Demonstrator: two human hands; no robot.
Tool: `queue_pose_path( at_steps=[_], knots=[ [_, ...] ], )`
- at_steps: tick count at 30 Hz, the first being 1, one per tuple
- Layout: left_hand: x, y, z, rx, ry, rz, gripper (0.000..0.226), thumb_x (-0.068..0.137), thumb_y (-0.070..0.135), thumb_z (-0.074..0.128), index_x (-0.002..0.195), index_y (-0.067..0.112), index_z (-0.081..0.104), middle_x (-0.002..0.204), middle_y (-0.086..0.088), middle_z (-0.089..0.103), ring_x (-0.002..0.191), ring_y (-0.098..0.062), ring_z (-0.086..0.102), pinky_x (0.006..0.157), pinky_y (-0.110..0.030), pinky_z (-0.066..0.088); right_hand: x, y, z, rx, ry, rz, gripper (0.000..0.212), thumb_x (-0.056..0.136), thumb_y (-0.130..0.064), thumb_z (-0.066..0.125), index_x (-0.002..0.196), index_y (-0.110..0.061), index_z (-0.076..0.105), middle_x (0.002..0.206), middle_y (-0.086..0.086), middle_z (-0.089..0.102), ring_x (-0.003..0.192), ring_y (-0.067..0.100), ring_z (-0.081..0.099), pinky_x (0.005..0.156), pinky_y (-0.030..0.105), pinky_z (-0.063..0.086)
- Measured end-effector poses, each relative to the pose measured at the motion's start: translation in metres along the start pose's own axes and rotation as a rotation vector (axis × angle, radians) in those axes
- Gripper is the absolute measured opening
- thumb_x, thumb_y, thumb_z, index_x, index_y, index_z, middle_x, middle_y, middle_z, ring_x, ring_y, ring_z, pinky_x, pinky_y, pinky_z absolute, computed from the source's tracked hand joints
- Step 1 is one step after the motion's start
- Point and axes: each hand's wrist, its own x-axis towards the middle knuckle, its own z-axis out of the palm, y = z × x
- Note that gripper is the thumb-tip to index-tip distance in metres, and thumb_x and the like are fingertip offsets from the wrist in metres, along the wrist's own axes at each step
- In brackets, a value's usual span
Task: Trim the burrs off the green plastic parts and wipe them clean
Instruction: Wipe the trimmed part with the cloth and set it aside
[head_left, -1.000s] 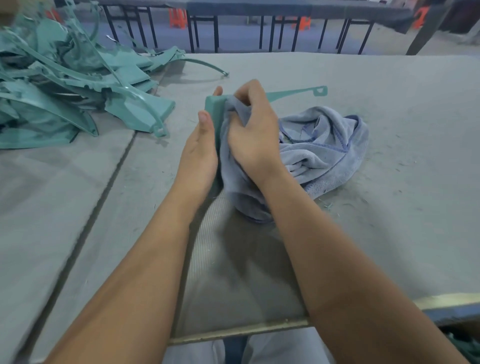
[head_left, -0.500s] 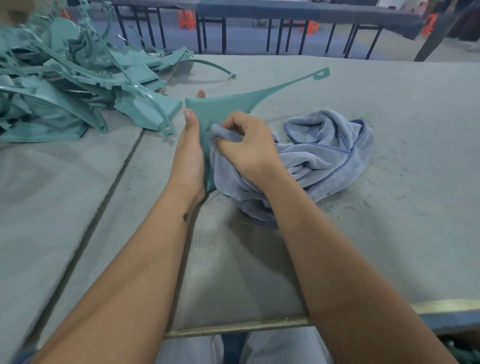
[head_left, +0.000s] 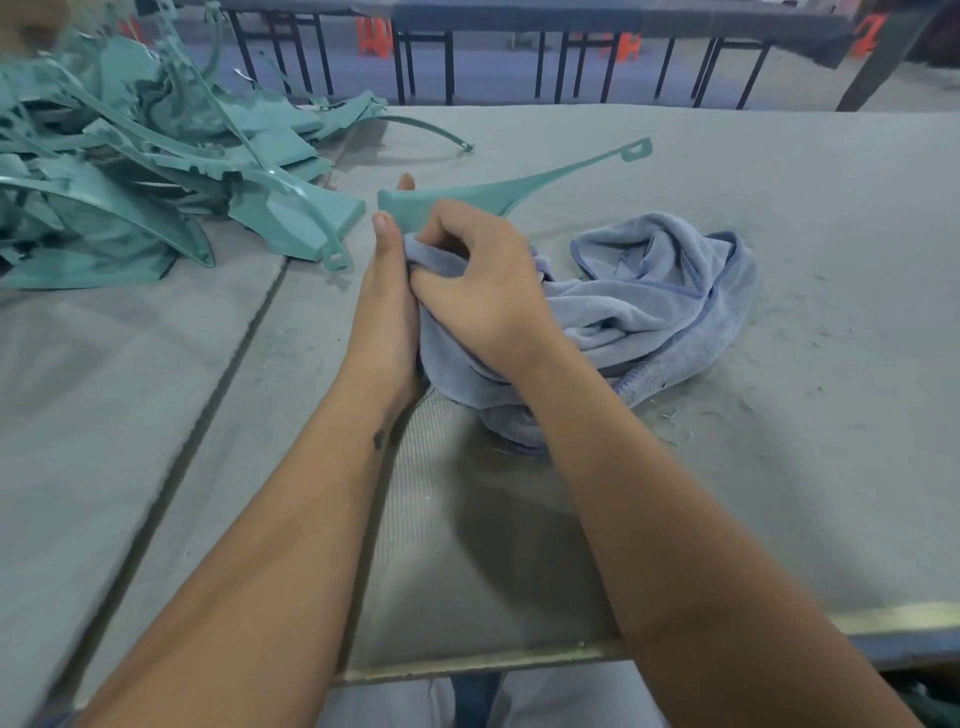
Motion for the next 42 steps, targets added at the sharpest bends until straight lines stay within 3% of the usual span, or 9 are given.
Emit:
queue_pose_path(
  at_steps=[3, 9, 14, 18, 24, 30, 34, 38, 42],
  knots=[
    [-0.001, 0.002, 0.005, 0.111, 0.044, 0.129, 0.049, 0.099, 0.058, 0.029, 0.11, 0.034, 0.07, 0.101, 0.01, 0.075, 0.1, -0.004, 0.068, 0.08, -0.022, 0.054, 0.005, 0.007, -0.003, -0.101, 0.114, 0.085, 0.02, 0.087, -0.01, 0.055, 0.075, -0.02, 0.043, 0.067, -0.007, 0.051, 0.067, 0.015, 0.049, 0.06, 0.03, 0.035],
    [-0.006, 0.007, 0.012, 0.068, -0.051, 0.206, 0.033, 0.104, 0.043, 0.028, 0.116, 0.04, 0.059, 0.11, 0.018, 0.071, 0.11, -0.003, 0.063, 0.093, -0.019, 0.05, 0.013, 0.019, -0.009, -0.253, 0.158, 0.229, 0.01, 0.09, -0.01, 0.048, 0.086, -0.016, 0.042, 0.078, 0.005, 0.054, 0.075, 0.028, 0.049, 0.063, 0.033, 0.03],
    [-0.005, 0.01, 0.006, -0.099, 0.08, 0.008, 0.057, 0.1, 0.057, 0.033, 0.085, 0.02, 0.073, 0.072, 0.003, 0.074, 0.076, -0.009, 0.073, 0.059, -0.022, 0.056, 0.001, 0.002, -0.001, -0.051, -0.102, 0.013, 0.029, 0.077, -0.003, 0.057, 0.067, -0.024, 0.041, 0.062, -0.006, 0.049, 0.063, 0.01, 0.046, 0.058, 0.024, 0.035],
    [0.0, 0.018, -0.001, -0.25, 0.135, 0.006, 0.064, 0.099, 0.06, 0.024, 0.121, 0.014, 0.062, 0.11, -0.007, 0.073, 0.102, -0.023, 0.07, 0.086, -0.038, 0.058, 0.005, 0.006, -0.002, -0.158, -0.033, 0.115, 0.019, 0.082, -0.007, 0.056, 0.073, -0.019, 0.045, 0.069, -0.007, 0.053, 0.072, 0.013, 0.051, 0.064, 0.027, 0.04],
    [0.003, 0.02, -0.003, -0.39, 0.134, 0.065, 0.076, 0.1, 0.059, 0.011, 0.083, 0.033, 0.08, 0.102, 0.001, 0.075, 0.101, -0.02, 0.07, 0.085, -0.035, 0.058, 0.011, 0.009, -0.004, -0.435, 0.076, 0.184, 0.008, 0.086, -0.006, 0.047, 0.088, -0.013, 0.049, 0.09, 0.005, 0.061, 0.083, 0.027, 0.054, 0.071, 0.039, 0.043],
    [0.008, 0.018, -0.01, -0.459, 0.223, 0.08, 0.067, 0.1, 0.059, 0.018, 0.107, 0.014, 0.067, 0.098, -0.003, 0.076, 0.092, -0.02, 0.072, 0.07, -0.027, 0.057, -0.007, -0.008, 0.005, -0.17, -0.262, -0.041, 0.015, 0.076, -0.009, 0.064, 0.071, -0.021, 0.057, 0.066, -0.006, 0.06, 0.071, 0.017, 0.058, 0.065, 0.032, 0.045],
    [0.01, 0.016, -0.009, -0.485, 0.164, 0.04, 0.071, 0.098, 0.062, 0.012, 0.113, 0.014, 0.063, 0.107, -0.007, 0.074, 0.1, -0.023, 0.07, 0.076, -0.031, 0.058, -0.003, 0.003, 0.002, -0.218, -0.063, 0.027, 0.007, 0.083, -0.012, 0.059, 0.078, -0.017, 0.059, 0.077, -0.003, 0.065, 0.077, 0.019, 0.059, 0.071, 0.038, 0.047],
    [0.007, 0.014, -0.004, -0.453, 0.129, -0.024, 0.077, 0.097, 0.064, 0.012, 0.092, 0.024, 0.077, 0.103, -0.003, 0.075, 0.095, -0.022, 0.072, 0.071, -0.033, 0.059, 0.006, 0.02, -0.008, -0.332, 0.16, 0.112, 0.005, 0.086, -0.013, 0.051, 0.084, -0.016, 0.054, 0.087, -0.001, 0.063, 0.081, 0.022, 0.057, 0.071, 0.037, 0.044],
    [0.009, 0.013, -0.008, -0.488, 0.191, -0.082, 0.074, 0.096, 0.067, 0.013, 0.116, 0.021, 0.066, 0.109, -0.005, 0.073, 0.097, -0.025, 0.071, 0.074, -0.04, 0.06, 0.008, 0.027, -0.017, -0.065, 0.421, 0.346, 0.012, 0.086, -0.01, 0.053, 0.083, -0.021, 0.054, 0.073, -0.01, 0.058, 0.075, 0.012, 0.057, 0.066, 0.017, 0.041]
  ],
)
